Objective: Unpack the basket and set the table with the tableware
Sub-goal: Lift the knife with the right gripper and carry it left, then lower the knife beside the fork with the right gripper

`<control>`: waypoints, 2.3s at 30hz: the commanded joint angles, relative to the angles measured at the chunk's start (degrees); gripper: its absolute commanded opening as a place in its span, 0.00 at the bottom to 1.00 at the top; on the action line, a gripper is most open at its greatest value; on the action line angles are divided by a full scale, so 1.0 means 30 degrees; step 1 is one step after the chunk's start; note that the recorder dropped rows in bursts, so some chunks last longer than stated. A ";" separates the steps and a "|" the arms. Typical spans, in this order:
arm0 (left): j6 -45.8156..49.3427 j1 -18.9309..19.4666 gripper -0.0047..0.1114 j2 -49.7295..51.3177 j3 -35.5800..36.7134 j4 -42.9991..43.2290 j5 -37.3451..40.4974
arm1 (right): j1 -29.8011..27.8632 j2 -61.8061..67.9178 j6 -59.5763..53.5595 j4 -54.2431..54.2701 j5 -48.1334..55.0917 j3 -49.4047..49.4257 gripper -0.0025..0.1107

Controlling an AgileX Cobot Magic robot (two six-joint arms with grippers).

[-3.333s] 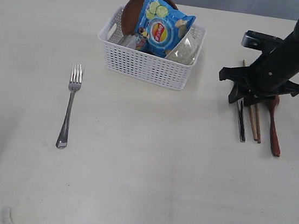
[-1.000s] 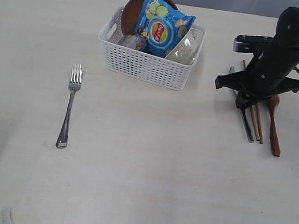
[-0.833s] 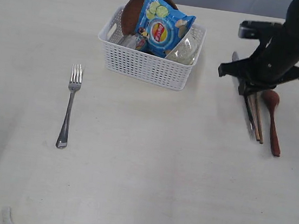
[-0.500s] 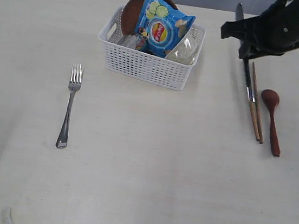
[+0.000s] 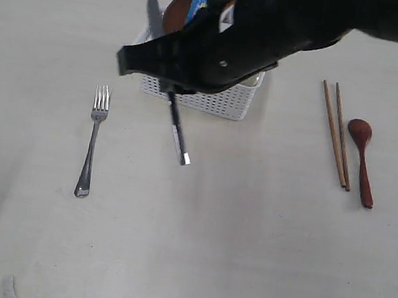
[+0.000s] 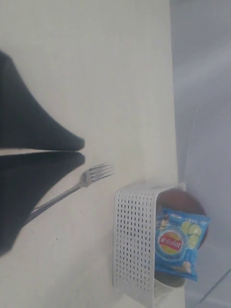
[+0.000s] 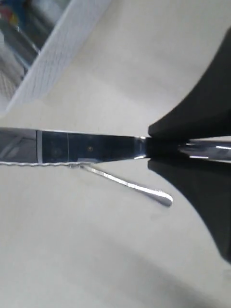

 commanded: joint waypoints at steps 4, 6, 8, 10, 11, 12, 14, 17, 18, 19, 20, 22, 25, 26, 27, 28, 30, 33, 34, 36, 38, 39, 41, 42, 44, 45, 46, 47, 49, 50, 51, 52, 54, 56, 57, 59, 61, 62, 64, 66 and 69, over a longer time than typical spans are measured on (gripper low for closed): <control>-0.0051 -0.0110 0.04 -0.0063 0.0062 0.0058 -0.0033 | 0.2558 0.4316 0.2093 0.0929 -0.1044 -0.3082 0.02; -0.0051 -0.0110 0.04 -0.0063 0.0062 0.0058 -0.0033 | 0.2999 0.5715 0.2368 0.1108 -0.1044 -0.4548 0.02; -0.0051 -0.0110 0.04 -0.0063 0.0062 0.0058 -0.0033 | 0.3281 0.7273 0.2983 0.1162 -0.0761 -0.6383 0.02; -0.0051 -0.0110 0.04 -0.0063 0.0062 0.0058 -0.0033 | 0.3366 0.8618 0.3755 0.1236 -0.0237 -0.8087 0.02; -0.0051 -0.0110 0.04 -0.0063 0.0062 0.0058 -0.0033 | 0.3366 0.9338 0.4258 0.1291 0.0121 -0.8990 0.02; -0.0051 -0.0110 0.04 -0.0063 0.0062 0.0058 -0.0033 | 0.3366 1.0034 0.4737 0.1292 0.0373 -0.9852 0.02; -0.0051 -0.0110 0.04 -0.0063 0.0062 0.0058 -0.0033 | 0.3366 1.1300 0.5641 0.1292 0.0958 -1.1375 0.02; -0.0051 -0.0110 0.04 -0.0063 0.0062 0.0058 -0.0033 | 0.3366 1.2787 0.7098 0.1138 0.1677 -1.2906 0.02; -0.0051 -0.0110 0.04 -0.0063 0.0062 0.0058 -0.0033 | 0.3366 1.3151 0.7706 0.1090 0.1888 -1.3216 0.02; -0.0051 -0.0110 0.04 -0.0063 0.0062 0.0058 -0.0033 | 0.3366 1.3559 0.8125 0.1006 0.2067 -1.3538 0.02; -0.0051 -0.0110 0.04 -0.0063 0.0062 0.0058 -0.0033 | 0.3366 1.3919 0.8655 0.0873 0.2257 -1.3797 0.02; 0.0017 -0.0110 0.04 -0.0063 0.0062 0.0058 -0.0033 | 0.3366 1.4423 0.9587 0.0534 0.2458 -1.4037 0.02; 0.0017 -0.0110 0.04 -0.0063 0.0062 0.0058 -0.0033 | 0.3366 1.4683 1.0550 -0.0343 0.2458 -1.4037 0.02; 0.0017 -0.0110 0.04 -0.0063 0.0062 0.0058 -0.0033 | 0.3366 1.4683 1.0785 -0.0755 0.2505 -1.4037 0.02; 0.0017 -0.0110 0.04 -0.0063 0.0062 0.0058 -0.0033 | 0.3366 1.4683 1.1030 -0.1120 0.2653 -1.4037 0.02; 0.0017 -0.0110 0.04 -0.0063 0.0062 0.0058 -0.0033 | 0.3366 1.4683 1.1308 -0.1559 0.2757 -1.4037 0.02; 0.0017 -0.0110 0.04 -0.0063 0.0062 0.0058 -0.0033 | 0.3366 1.4683 1.1645 -0.2172 0.2877 -1.4037 0.02; 0.0017 -0.0110 0.04 -0.0063 0.0062 0.0058 -0.0033 | 0.3366 1.4683 1.1705 -0.2172 0.2921 -1.4037 0.02; 0.0017 -0.0110 0.04 -0.0063 0.0062 0.0058 -0.0033 | 0.3366 1.4683 1.1705 -0.2172 0.2921 -1.4037 0.02; 0.0017 -0.0110 0.04 -0.0063 0.0062 0.0058 -0.0033 | 0.3366 1.4733 1.1705 -0.2172 0.3105 -1.4004 0.02; 0.0017 -0.0110 0.04 -0.0063 0.0062 0.0058 -0.0033 | 0.3366 1.4780 1.1705 -0.2316 0.3190 -1.4003 0.02; 0.0017 -0.0110 0.04 -0.0063 0.0062 0.0058 -0.0033 | 0.3329 1.4827 1.1705 -0.2322 0.3190 -1.4003 0.02; 0.0017 -0.0110 0.04 -0.0063 0.0062 0.0058 -0.0033 | 0.3329 1.4823 1.1705 -0.2322 0.3083 -1.4003 0.02; 0.0017 -0.0110 0.04 -0.0063 0.0062 0.0058 -0.0033 | 0.3329 1.4823 1.1705 -0.2322 0.3083 -1.4003 0.02; 0.0016 -0.0110 0.04 -0.0063 0.0062 0.0009 -0.0033 | 0.3329 1.4886 1.1737 -0.2322 0.3055 -1.4003 0.02; 0.0016 -0.0110 0.04 -0.0063 0.0062 0.0009 -0.0033 | 0.3329 1.4961 1.1737 -0.2172 0.3055 -1.4003 0.02; 0.0016 -0.0110 0.04 -0.0063 0.0062 0.0009 -0.0033 | 0.3329 1.5002 1.1737 -0.2172 0.3055 -1.4003 0.02; 0.0016 -0.0110 0.04 -0.0063 0.0062 0.0009 -0.0033 | 0.3329 1.5038 1.1737 -0.2172 0.3055 -1.4003 0.02; 0.0016 -0.0110 0.04 -0.0063 0.0062 0.0009 -0.0033 | 0.3329 1.5079 1.1737 -0.1978 0.3095 -1.4003 0.02; 0.0016 -0.0110 0.04 -0.0063 0.0062 0.0009 -0.0033 | 0.3329 1.5079 1.1737 -0.1923 0.3095 -1.4003 0.02; 0.0016 -0.0110 0.04 -0.0063 0.0062 0.0009 -0.0033 | 0.3329 1.5079 1.1737 -0.1923 0.3095 -1.4003 0.02; 0.0016 -0.0110 0.04 -0.0063 0.0062 0.0009 -0.0033 | 0.3329 1.5079 1.1737 -0.1923 0.3095 -1.4003 0.02; 0.0016 -0.0110 0.04 -0.0063 0.0062 0.0009 -0.0033 | 0.3329 1.5079 1.1737 -0.1923 0.3095 -1.4003 0.02; 0.0016 -0.0110 0.04 -0.0063 0.0062 0.0009 -0.0033 | 0.3329 1.5079 1.1737 -0.1923 0.3095 -1.4003 0.02; 0.0016 -0.0110 0.04 -0.0063 0.0062 0.0009 -0.0033 | 0.3329 1.5079 1.1737 -0.1920 0.3095 -1.4003 0.03; 0.0016 -0.0110 0.04 -0.0063 0.0062 0.0009 -0.0033 | 0.3329 1.5079 1.1737 -0.1920 0.3095 -1.4003 0.11; 0.0016 -0.0110 0.04 -0.0063 0.0062 0.0009 -0.0033 | 0.3329 1.5079 1.1737 -0.1920 0.3095 -1.4003 0.21; 0.0016 -0.0110 0.04 -0.0063 0.0062 0.0009 -0.0033 | 0.3329 1.5079 1.1753 -0.1920 0.3095 -1.4003 0.26; 0.0016 -0.0110 0.04 -0.0063 0.0062 0.0009 -0.0033 | 0.3329 1.5079 1.1753 -0.1920 0.2890 -1.4003 0.34; 0.0016 -0.0110 0.04 -0.0063 0.0062 0.0009 -0.0033 | 0.3329 1.5037 1.1753 -0.1920 0.2624 -1.4003 0.36; 0.0016 -0.0110 0.04 -0.0063 0.0062 0.0009 -0.0033 | 0.3329 1.4681 1.1714 -0.1920 0.2244 -1.4003 0.36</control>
